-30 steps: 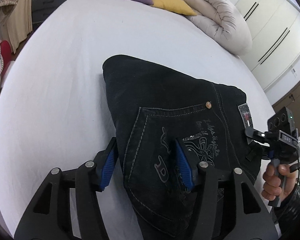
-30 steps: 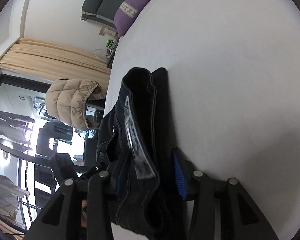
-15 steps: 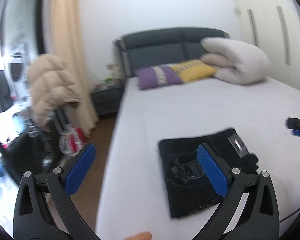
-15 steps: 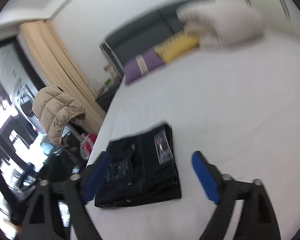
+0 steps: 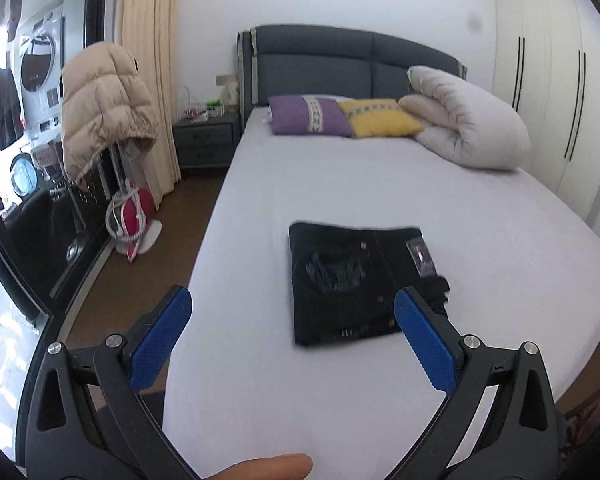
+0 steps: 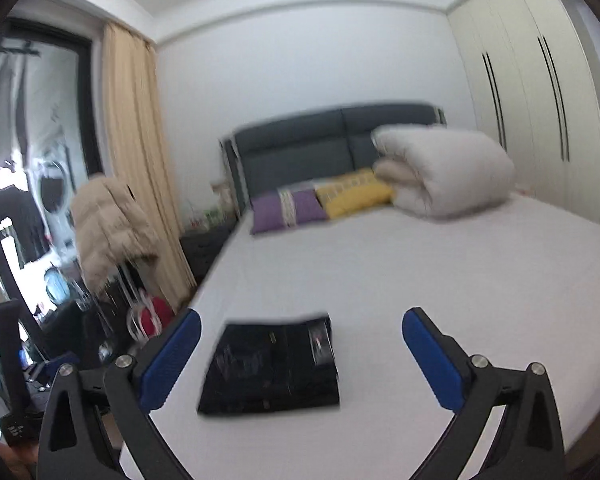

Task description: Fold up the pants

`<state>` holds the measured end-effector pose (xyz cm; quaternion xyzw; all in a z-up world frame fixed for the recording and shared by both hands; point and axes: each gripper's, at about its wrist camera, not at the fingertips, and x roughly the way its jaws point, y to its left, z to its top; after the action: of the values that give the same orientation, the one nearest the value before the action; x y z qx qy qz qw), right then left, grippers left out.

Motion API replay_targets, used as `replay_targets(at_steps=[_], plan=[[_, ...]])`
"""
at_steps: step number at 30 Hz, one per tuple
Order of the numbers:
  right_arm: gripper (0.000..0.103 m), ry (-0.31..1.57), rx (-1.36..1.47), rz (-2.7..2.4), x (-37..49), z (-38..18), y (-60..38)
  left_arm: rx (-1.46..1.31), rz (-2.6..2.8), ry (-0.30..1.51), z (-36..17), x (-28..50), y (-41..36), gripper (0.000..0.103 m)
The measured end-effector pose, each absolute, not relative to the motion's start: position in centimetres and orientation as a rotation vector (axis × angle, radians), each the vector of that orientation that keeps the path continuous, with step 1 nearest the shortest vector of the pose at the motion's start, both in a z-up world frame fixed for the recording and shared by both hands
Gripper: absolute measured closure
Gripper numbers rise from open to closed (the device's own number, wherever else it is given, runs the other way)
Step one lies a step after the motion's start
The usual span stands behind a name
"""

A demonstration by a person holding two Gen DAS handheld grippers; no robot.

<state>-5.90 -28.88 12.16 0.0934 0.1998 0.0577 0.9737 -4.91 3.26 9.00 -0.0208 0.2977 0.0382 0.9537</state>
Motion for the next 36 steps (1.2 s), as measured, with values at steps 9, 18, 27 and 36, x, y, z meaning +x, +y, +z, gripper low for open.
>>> replay_targets(at_steps=[9, 18, 27, 36], plan=[[0.0, 0.546, 0.219, 0.108, -5.4, 8.3, -27.4, -0.07, 0.089, 0.677, 4.6, -5.5, 3.0, 0.0], [0.0, 0.582, 0.169, 0.123, -4.9, 6.5, -25.7, -0.062, 0.102, 0.721, 2.3, -3.4, 3.5, 0.0], [0.0, 0.609, 0.145, 0.129, -4.5, 5.5, -25.0, -0.053, 0.093, 0.751, 0.4, -2.2, 3.1, 0.0], [0.0, 0.635, 0.147, 0.123, -4.1, 5.0, -24.8, -0.053, 0.094, 0.76, 0.0, -2.0, 3.1, 0.0]])
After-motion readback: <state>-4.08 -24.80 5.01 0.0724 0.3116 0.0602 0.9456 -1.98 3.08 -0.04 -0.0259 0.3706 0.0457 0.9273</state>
